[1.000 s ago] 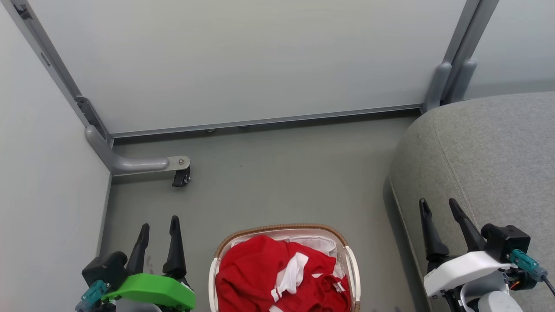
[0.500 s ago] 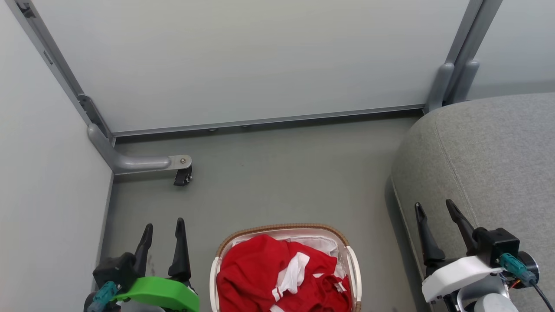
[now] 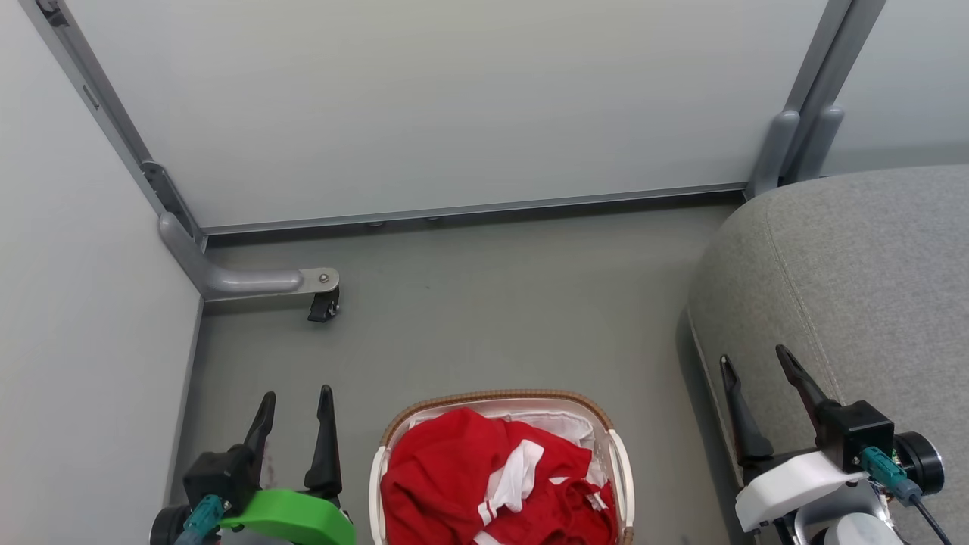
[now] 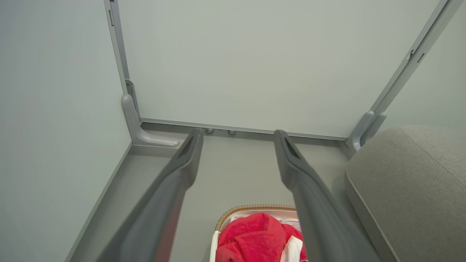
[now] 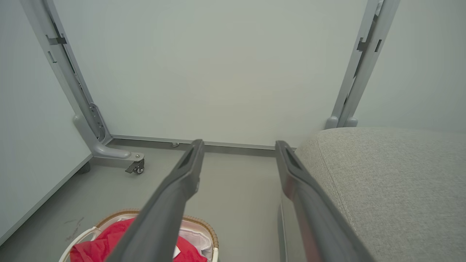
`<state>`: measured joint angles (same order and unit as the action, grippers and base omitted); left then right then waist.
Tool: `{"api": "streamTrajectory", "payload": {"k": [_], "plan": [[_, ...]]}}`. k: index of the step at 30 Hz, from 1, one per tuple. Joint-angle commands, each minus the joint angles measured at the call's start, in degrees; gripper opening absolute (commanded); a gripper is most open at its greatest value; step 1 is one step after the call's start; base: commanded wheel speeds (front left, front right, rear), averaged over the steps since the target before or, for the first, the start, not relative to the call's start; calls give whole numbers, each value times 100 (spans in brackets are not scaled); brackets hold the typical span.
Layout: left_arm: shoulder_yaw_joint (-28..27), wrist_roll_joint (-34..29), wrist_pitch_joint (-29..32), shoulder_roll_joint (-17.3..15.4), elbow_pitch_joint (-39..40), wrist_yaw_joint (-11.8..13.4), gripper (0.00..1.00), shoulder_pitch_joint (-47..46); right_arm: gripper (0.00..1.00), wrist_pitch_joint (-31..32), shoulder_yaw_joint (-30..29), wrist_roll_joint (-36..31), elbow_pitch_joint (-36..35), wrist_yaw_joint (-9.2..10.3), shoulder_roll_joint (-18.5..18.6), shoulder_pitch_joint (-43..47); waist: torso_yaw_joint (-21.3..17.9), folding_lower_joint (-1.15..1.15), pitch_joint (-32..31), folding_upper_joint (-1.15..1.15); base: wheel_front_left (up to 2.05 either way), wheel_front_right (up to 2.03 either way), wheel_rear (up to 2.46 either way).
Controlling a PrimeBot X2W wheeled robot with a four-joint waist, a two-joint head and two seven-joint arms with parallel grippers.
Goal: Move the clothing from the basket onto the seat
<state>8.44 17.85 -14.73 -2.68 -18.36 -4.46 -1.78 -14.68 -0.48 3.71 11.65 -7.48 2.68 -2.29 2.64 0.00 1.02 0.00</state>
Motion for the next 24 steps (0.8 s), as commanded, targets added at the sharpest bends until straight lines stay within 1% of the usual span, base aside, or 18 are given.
{"api": "streamTrajectory", "payload": {"k": [1, 24], "plan": [[10, -90, -50, -37, -5, 26, 100, 35, 100, -55, 2, -127, -26, -2, 36, 86, 8, 0, 0, 0, 0, 0, 0], [15, -91, -53, -37, -40, -9, 100, 118, 100, -61, 4, -103, -49, -1, 37, 146, -19, 0, -21, 0, 0, 0, 0]]}}
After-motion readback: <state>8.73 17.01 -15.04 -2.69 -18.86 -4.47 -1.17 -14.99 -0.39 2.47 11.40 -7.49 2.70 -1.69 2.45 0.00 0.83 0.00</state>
